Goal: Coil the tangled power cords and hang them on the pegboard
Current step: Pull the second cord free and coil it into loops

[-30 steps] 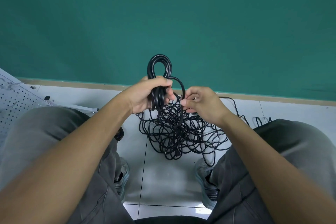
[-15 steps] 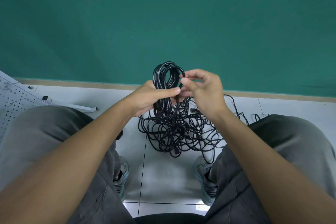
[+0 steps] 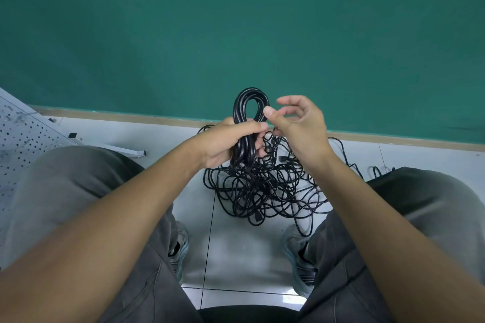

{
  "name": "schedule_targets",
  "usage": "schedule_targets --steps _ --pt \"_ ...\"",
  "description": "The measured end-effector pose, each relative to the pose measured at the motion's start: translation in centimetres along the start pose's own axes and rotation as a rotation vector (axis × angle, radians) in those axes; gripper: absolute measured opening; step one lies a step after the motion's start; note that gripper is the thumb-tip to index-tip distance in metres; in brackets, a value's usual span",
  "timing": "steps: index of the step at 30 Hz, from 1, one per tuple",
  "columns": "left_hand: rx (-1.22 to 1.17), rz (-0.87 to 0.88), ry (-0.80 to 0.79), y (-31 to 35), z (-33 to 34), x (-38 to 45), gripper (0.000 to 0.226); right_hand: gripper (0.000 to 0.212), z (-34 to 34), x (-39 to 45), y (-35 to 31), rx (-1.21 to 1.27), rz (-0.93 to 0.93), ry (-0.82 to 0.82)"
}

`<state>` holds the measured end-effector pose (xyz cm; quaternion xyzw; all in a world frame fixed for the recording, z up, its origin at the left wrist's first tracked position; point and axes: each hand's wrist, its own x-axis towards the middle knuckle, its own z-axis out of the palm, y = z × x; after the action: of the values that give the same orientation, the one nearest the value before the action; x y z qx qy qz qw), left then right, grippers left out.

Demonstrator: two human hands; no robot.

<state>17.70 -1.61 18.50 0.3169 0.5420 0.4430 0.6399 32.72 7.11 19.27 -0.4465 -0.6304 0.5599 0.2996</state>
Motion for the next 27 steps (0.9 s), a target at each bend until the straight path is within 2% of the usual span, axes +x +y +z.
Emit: schedule_targets --steps 2,3,5,8,12,17,19,21,24,27 --pt "-0.118 0.019 0.022 -0.1 0.2 0.3 0.027 0.023 0.4 -0.6 -0.5 0.053 0.042 -0.095" --pt "-0.168 0.025 0.043 0.0 0.2 0.3 0.028 0.028 0.6 -0.9 -0.6 0.091 0.078 -0.153" --pt "-0.268 0.034 0.099 0.2 -0.1 0.5 0.028 0.052 1.2 -1.6 -0.3 0.101 0.161 -0.287" --pt "-0.428 0.049 0.212 0.8 -0.6 0.5 0.027 0.077 2.1 -1.9 1.0 -0.030 0.195 -0.439" --pt "-0.601 0.102 0.391 0.8 -1.4 0.9 0.027 0.093 2.8 -2.0 1.6 -0.048 0.220 -0.501" --pt "-0.787 0.104 0.611 0.4 -2.6 1.4 0.026 0.102 3.0 -2.4 1.7 -0.227 0.259 -0.622" --pt "-0.839 0.115 0.666 0.4 -3.0 1.4 0.023 0.094 2.8 -2.7 1.3 -0.317 0.227 -0.672" --pt "-0.815 0.114 0.729 0.2 -3.3 1.5 0.024 0.074 2.6 -2.7 1.0 -0.410 0.177 -0.716" --pt "-0.655 0.112 0.802 -0.1 -3.3 1.8 0.027 0.039 2.2 -2.3 1.5 -0.496 0.024 -0.741" --pt "-0.464 0.123 0.791 -0.2 -3.1 1.9 0.028 0.020 1.8 -1.8 1.5 -0.506 -0.079 -0.659"
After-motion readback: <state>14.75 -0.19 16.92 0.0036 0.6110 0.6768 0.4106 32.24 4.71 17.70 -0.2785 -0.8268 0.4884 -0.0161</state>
